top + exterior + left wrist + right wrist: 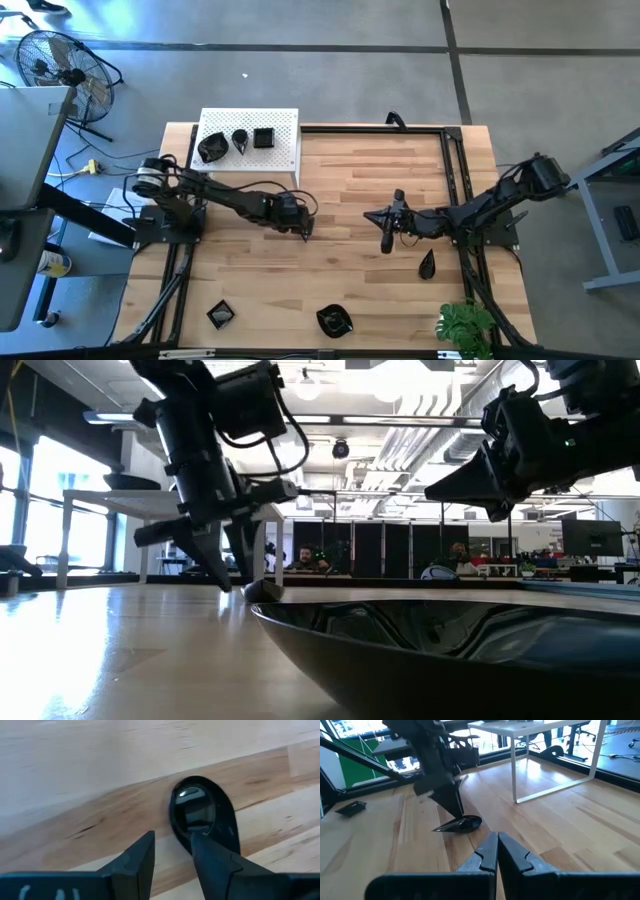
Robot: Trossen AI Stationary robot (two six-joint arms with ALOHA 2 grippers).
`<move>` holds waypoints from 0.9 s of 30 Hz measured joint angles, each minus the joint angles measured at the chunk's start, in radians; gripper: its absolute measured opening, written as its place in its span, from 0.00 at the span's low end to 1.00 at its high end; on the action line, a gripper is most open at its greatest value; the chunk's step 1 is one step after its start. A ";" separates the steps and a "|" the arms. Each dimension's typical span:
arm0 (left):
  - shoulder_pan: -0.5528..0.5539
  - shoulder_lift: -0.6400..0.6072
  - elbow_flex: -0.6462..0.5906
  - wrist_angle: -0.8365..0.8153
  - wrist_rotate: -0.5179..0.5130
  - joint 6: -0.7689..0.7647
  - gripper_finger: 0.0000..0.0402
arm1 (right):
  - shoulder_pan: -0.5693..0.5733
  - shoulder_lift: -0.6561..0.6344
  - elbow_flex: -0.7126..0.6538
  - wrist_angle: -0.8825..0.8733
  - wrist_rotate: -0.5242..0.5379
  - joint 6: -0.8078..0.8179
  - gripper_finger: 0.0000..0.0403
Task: Pick & Place Mini shaped plates
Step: Stack the bottom black drop shaped plate on top of the stacked black drop shaped plates on the shelf
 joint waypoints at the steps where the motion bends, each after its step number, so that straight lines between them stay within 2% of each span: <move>1: 0.000 0.008 0.000 0.009 0.002 0.000 0.32 | 0.000 0.000 0.000 0.004 0.000 0.000 0.00; 5: 0.000 0.011 0.000 0.006 0.022 0.000 0.29 | 0.000 0.000 0.000 0.009 0.000 -0.001 0.00; 21: -0.002 0.010 0.000 0.003 0.021 0.037 0.04 | 0.000 0.000 0.000 0.014 -0.001 -0.011 0.00; 27: -0.002 0.010 0.000 -0.005 0.013 0.057 0.00 | 0.000 0.000 0.001 0.015 -0.001 -0.011 0.00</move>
